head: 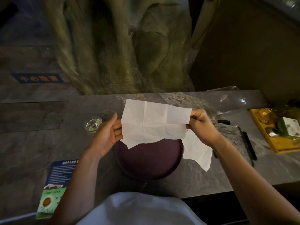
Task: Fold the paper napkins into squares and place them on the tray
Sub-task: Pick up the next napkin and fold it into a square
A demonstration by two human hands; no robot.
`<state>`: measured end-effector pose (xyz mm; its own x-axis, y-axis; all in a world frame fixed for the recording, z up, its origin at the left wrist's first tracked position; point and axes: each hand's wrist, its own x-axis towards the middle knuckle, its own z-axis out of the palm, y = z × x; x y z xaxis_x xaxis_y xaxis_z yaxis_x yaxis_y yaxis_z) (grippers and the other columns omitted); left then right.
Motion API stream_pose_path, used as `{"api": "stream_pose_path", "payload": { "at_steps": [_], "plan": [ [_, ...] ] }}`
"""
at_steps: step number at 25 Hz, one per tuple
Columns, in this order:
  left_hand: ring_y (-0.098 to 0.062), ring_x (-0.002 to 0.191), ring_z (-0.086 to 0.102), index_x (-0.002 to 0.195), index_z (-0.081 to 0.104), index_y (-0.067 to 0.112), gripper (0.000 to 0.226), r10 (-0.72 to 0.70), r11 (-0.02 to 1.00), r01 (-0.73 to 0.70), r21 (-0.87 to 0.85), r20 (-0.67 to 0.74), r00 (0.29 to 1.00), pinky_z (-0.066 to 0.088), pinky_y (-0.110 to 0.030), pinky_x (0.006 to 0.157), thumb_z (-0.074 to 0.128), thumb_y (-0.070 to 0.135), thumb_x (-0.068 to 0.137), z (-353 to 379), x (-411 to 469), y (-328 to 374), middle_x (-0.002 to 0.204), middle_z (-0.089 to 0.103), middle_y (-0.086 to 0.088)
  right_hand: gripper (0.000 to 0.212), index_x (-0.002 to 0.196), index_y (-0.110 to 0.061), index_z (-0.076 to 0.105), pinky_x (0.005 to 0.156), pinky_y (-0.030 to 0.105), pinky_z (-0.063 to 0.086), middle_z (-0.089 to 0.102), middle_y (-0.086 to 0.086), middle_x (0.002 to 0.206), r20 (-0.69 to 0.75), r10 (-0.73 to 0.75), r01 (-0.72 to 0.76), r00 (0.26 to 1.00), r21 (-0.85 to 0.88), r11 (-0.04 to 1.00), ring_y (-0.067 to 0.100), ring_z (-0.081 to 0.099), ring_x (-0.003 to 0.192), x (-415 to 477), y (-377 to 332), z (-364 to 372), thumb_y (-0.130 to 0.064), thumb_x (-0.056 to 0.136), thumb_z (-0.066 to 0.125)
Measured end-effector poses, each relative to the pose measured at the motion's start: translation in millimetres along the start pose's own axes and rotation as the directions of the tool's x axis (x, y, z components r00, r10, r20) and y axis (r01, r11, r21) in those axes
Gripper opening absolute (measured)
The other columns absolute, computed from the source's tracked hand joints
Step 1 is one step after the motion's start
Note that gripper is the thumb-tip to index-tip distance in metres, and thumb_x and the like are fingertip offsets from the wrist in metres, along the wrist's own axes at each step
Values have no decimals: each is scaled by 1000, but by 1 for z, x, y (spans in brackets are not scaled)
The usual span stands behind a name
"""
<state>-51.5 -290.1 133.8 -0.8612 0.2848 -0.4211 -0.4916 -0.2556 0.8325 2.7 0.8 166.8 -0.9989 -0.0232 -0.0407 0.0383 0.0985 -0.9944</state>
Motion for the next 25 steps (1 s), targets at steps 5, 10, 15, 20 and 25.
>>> {"api": "stream_pose_path", "payload": {
  "at_steps": [5,10,15,20,25],
  "plan": [
    [-14,78,74,77,79,18,30,83,995,-82,53,-29,996,58,-25,61,55,32,89,3,3,0,87,77,-3,45,96,-14,78,84,57,56,76,11,99,-10,-13,12,1000,-37,999,29,72,93,3,-4,-2,12,97,40],
    [-16,81,74,95,71,13,27,77,997,-77,11,-57,995,59,-28,63,50,30,96,5,8,7,92,77,-3,33,112,1,69,89,47,57,73,15,110,-19,5,-5,1000,-2,1000,29,69,104,7,-6,-2,9,98,40],
    [-17,84,74,99,68,7,24,104,994,-102,24,-103,989,61,-30,68,54,26,94,7,11,10,93,77,-4,38,115,1,68,89,33,56,72,9,116,12,36,-36,999,50,998,22,68,109,10,-12,-1,10,97,36],
    [-13,77,74,73,78,17,27,151,987,-146,64,-72,986,60,-26,69,58,16,91,14,8,18,83,77,-1,42,113,0,70,90,33,56,73,7,114,18,29,-29,999,16,999,22,69,108,13,-17,-3,12,95,34],
    [-12,79,74,77,79,18,23,211,977,-212,26,40,977,58,-23,68,74,25,56,10,6,22,85,77,-1,41,103,-8,76,96,40,52,74,5,113,-23,73,-73,997,2,997,26,67,107,19,-20,-5,-1,92,37]
  ]
}}
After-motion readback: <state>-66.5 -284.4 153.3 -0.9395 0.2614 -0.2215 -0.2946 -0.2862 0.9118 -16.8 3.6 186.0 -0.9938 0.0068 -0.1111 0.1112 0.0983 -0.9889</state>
